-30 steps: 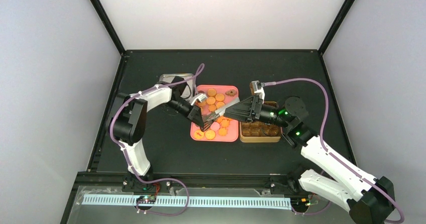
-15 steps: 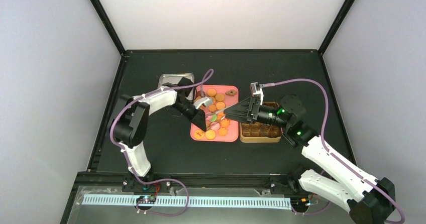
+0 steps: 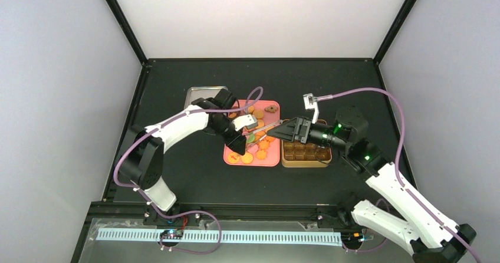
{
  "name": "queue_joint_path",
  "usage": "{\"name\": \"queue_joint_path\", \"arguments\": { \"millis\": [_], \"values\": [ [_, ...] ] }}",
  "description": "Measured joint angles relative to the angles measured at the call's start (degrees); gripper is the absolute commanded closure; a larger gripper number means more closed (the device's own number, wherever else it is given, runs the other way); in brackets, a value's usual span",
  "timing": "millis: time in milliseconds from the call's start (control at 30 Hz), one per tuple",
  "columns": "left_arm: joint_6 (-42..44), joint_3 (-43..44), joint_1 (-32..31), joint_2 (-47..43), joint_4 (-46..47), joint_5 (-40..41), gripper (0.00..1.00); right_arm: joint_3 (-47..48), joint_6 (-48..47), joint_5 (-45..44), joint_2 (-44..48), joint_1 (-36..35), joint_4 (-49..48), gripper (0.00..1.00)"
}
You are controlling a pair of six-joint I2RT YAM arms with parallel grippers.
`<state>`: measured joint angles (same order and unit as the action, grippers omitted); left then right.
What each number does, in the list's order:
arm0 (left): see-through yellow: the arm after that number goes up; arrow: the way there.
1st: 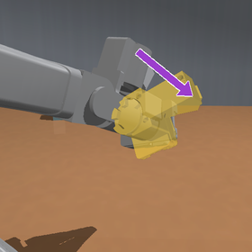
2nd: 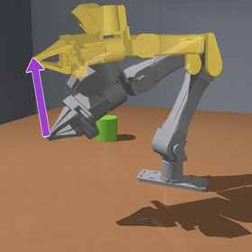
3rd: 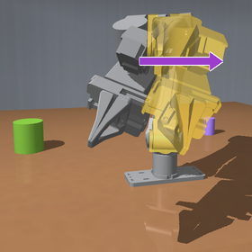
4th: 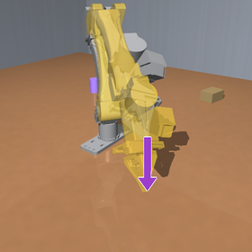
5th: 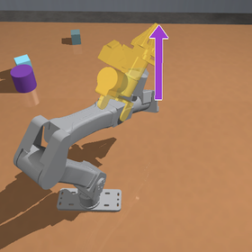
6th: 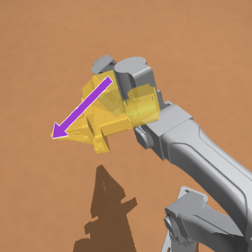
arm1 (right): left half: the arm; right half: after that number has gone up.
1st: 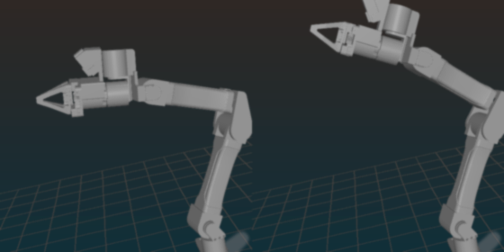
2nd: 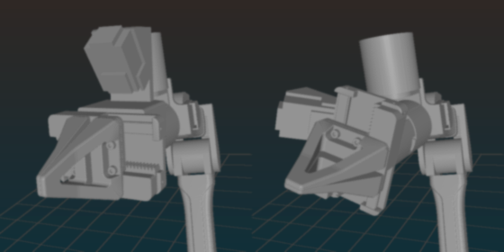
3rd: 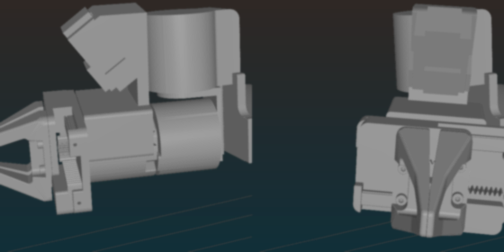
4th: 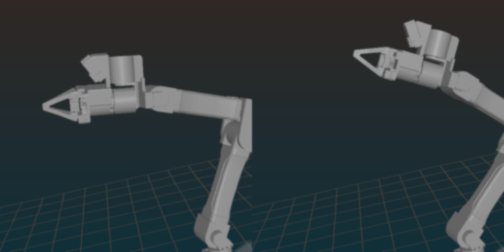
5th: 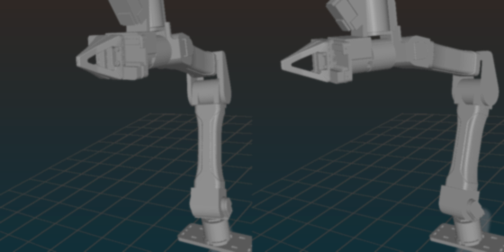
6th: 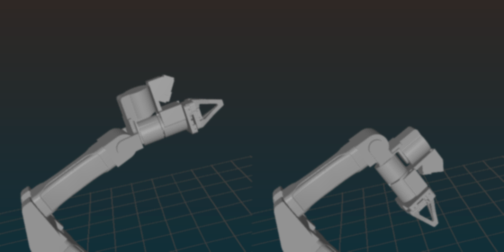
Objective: Pack the cookies
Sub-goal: Put down the clamp on the plate, then pick up the clamp from the plate.
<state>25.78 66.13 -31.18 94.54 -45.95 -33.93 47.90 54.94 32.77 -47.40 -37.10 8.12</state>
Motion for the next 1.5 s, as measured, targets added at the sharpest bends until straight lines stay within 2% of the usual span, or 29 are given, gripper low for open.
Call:
{"name": "queue_joint_path", "arguments": {
  "millis": [267, 533, 567, 700, 933, 1233, 1500],
  "values": [
    [0.04, -1.44, -6.99, 1.33, 2.97, 9.33, 0.42, 3.45, -8.50, -4.37, 4.59, 1.22, 10.27, 0.00],
    [-0.42, -1.75, -11.13, 4.50, 6.23, 21.57, 0.53, 5.81, -12.76, -4.61, 7.74, 1.25, 14.99, 0.00],
    [-0.44, -1.75, -11.28, 4.61, 6.51, 22.77, 0.56, 5.81, -12.90, -4.55, 7.89, 1.25, 15.10, 0.00],
    [-0.81, -1.75, -11.32, 4.63, 7.02, 25.22, 0.81, 5.68, -13.31, -4.26, 8.09, 1.25, 15.13, 0.00],
    [-1.38, -1.75, -11.74, 4.81, 6.80, 25.57, 0.98, 5.66, -14.49, -4.42, 7.85, 1.25, 15.37, 0.01],
    [-2.64, -1.16, -11.67, 4.57, 5.46, 24.30, 0.98, 3.85, -16.59, -5.70, 7.87, 1.25, 15.41, 0.00],
    [-4.57, 4.17, -9.53, -0.17, 0.74, 20.15, 0.98, 3.72, -19.08, -6.71, 8.04, 1.25, 14.73, 0.00]
  ]
}}
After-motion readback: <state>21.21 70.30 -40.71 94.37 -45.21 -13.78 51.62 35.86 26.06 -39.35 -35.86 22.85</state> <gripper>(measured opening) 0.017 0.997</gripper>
